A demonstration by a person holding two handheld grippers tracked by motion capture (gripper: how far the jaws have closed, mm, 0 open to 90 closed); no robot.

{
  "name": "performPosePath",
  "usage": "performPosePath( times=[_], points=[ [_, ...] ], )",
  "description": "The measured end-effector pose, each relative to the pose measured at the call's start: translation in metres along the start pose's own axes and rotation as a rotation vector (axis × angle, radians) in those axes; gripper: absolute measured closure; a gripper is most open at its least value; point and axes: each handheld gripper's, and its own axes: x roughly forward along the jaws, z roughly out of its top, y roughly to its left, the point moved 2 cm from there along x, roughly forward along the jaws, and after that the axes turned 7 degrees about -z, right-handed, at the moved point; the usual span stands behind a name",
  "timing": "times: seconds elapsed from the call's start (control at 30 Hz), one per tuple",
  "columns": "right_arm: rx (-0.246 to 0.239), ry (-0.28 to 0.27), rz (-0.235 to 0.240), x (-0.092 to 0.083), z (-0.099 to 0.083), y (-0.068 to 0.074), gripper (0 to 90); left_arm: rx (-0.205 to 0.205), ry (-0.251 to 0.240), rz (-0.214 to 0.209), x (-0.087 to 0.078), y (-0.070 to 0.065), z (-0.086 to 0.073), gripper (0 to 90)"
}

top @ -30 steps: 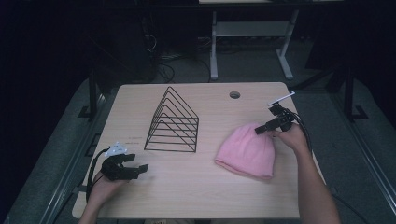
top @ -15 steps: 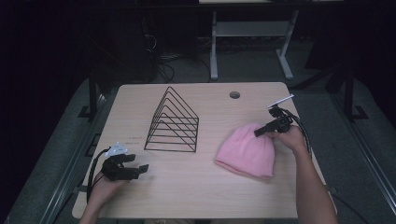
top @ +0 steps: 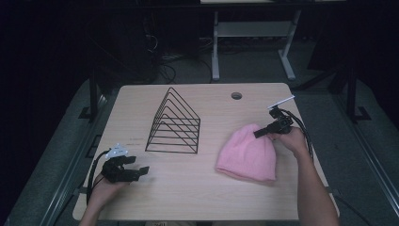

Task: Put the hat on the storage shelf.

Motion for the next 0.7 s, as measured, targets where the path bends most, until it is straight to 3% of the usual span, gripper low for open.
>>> performPosePath(
  times=[0.37,0.7],
  points=[
    [-0.069,-0.071,0.027,-0.026,0.013,0.024,76.1,0.002,-0.004,-0.004,-0.001,0.000,0.000,22.4],
    [-0.161,-0.142,0.024,-0.059,0.031,0.056,76.0,0.004,0.001,-0.007,-0.004,0.001,-0.001,22.4]
  ],
)
